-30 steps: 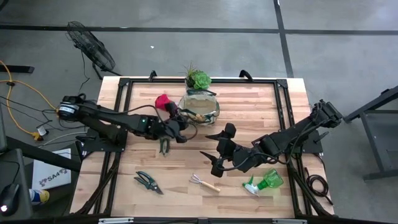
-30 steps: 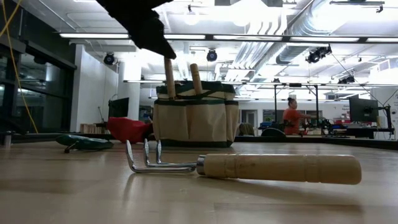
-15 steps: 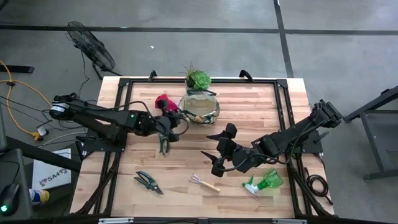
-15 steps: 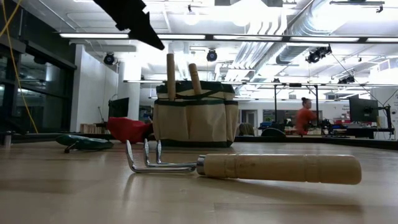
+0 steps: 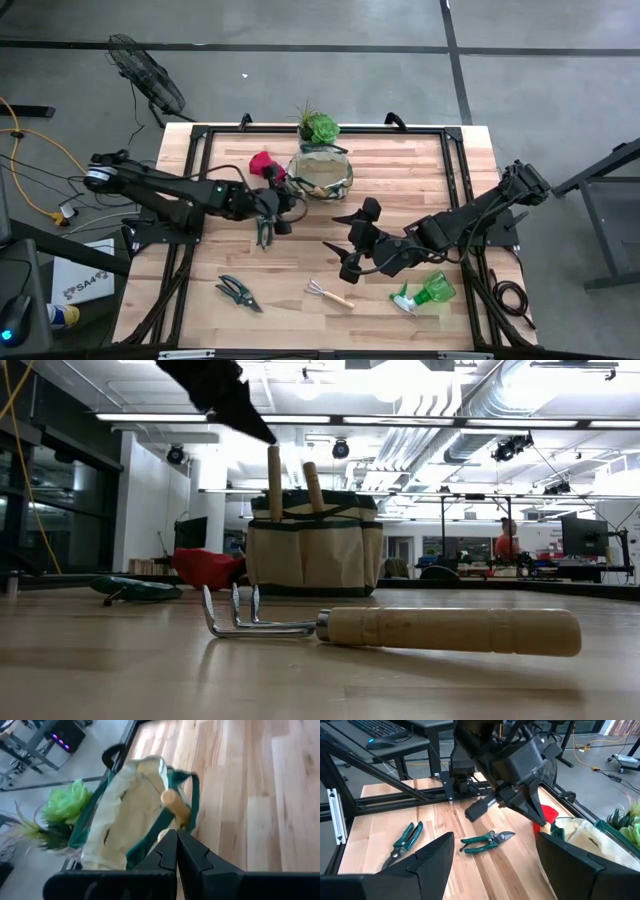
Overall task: Pick & Place Garden tools in Gardening bag
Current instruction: Put the brown trowel into the gardening bag, then put the bottom green shear scissor into the gardening bag
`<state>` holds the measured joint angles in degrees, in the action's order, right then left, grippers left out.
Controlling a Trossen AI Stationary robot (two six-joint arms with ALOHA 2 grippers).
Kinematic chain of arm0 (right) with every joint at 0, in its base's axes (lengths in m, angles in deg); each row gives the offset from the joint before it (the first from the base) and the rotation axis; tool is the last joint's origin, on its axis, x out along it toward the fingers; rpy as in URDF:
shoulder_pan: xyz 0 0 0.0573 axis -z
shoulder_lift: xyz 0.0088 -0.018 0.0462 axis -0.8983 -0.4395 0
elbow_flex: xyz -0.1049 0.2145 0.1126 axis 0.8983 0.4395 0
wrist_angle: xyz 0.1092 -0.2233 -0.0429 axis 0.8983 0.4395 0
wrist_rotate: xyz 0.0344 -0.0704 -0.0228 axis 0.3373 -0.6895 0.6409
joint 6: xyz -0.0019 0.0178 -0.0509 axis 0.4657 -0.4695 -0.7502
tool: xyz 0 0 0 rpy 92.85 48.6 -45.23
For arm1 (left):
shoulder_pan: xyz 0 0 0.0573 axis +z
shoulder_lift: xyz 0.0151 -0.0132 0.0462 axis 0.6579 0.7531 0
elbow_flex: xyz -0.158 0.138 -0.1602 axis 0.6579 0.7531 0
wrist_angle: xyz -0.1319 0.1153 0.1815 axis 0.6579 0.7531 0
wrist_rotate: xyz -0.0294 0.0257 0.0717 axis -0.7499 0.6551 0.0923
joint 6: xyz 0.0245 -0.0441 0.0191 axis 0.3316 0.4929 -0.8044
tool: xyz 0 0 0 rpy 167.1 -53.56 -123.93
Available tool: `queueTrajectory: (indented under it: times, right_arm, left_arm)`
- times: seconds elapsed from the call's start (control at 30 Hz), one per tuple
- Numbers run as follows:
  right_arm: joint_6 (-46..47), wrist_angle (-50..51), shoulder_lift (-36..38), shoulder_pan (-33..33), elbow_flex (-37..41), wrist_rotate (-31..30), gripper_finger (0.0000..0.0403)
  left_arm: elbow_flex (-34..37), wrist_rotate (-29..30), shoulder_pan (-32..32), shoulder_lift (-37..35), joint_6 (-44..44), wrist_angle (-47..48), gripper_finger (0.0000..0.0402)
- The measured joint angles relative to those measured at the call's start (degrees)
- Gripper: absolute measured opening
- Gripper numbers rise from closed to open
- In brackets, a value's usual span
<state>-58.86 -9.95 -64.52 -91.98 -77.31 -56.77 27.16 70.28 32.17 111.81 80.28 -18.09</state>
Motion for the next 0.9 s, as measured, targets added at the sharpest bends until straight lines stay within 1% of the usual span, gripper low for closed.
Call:
queueTrajectory:
  times: [0.13,0.23,0.4,0.5,0.63,0.73,0.8,0.9]
  right_arm:
    - [0.2,-0.1,0.0,0.0,0.0,0.1,0.0274]
    - [0.2,-0.2,0.0,0.0,0.0,0.6,0.0274]
    - [0.6,-0.3,0.0,-0.1,0.0,1.5,0.0274]
    - [1.5,-0.4,0.0,-0.1,0.0,1.6,0.0274]
    - [1.8,-0.6,0.0,-0.1,0.0,1.6,0.0274]
    - [4.6,-0.6,0.0,-0.1,0.0,1.7,0.0274]
    - [6.4,-0.6,0.0,-0.1,0.0,1.7,0.0274]
    - [7.9,-0.6,0.0,-0.1,0.0,2.2,0.0274]
  left_arm:
    - [-0.2,0.6,0.0,1.5,0.0,-1.0,0.0]
    - [-0.1,3.0,0.0,2.4,0.0,-0.6,0.0]
    - [-0.1,5.5,0.0,2.1,0.0,-0.9,0.0]
    - [-0.1,6.0,0.0,0.2,-0.2,-0.9,0.0]
    - [-0.1,4.6,0.0,-3.4,0.0,-0.6,0.0]
    - [-0.1,1.3,0.0,-7.4,1.4,0.6,0.0]
    - [-0.1,-0.9,0.0,-10.1,3.7,2.6,0.0]
    - [-0.1,-2.6,0.0,-13.8,7.8,7.8,0.0]
